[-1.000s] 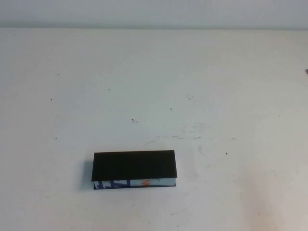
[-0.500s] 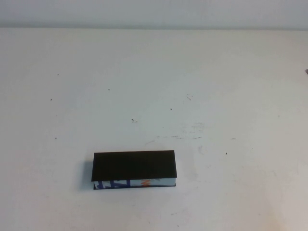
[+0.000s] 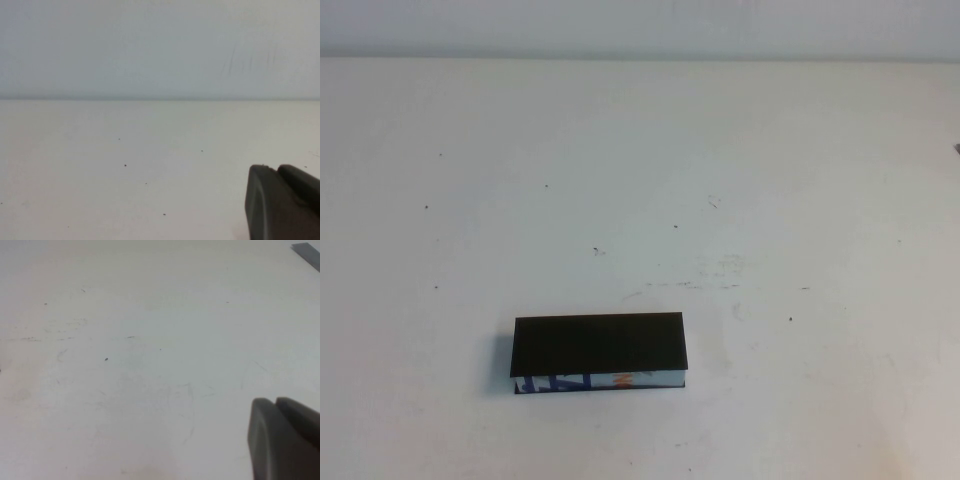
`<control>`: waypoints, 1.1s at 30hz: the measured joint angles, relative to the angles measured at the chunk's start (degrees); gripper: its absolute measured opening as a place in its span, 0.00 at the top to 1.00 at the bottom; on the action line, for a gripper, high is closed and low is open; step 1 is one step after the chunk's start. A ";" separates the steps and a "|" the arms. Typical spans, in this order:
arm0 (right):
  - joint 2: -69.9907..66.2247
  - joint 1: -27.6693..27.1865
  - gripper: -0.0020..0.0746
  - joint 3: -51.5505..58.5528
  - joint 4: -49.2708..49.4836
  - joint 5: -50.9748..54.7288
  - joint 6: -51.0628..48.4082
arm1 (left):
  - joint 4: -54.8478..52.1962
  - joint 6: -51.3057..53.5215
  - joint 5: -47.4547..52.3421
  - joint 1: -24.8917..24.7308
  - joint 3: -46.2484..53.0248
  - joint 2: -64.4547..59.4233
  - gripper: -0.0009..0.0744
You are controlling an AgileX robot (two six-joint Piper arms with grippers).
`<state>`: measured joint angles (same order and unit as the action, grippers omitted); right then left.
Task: Return glasses to glasses case
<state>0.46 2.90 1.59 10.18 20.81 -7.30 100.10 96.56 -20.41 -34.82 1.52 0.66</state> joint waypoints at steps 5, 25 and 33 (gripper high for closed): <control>0.00 0.00 0.99 0.00 0.00 0.00 0.00 | 0.00 0.00 0.00 0.00 0.00 0.00 0.99; 0.00 0.00 0.99 0.00 0.79 0.00 0.00 | -60.48 -50.20 7.82 18.99 0.00 -2.45 0.99; 0.00 0.00 0.99 0.00 0.98 0.12 0.00 | -95.30 -86.02 37.27 35.50 0.00 -0.13 0.99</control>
<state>0.46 2.90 1.59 11.16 20.93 -7.30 4.81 10.54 16.85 0.68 1.52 0.52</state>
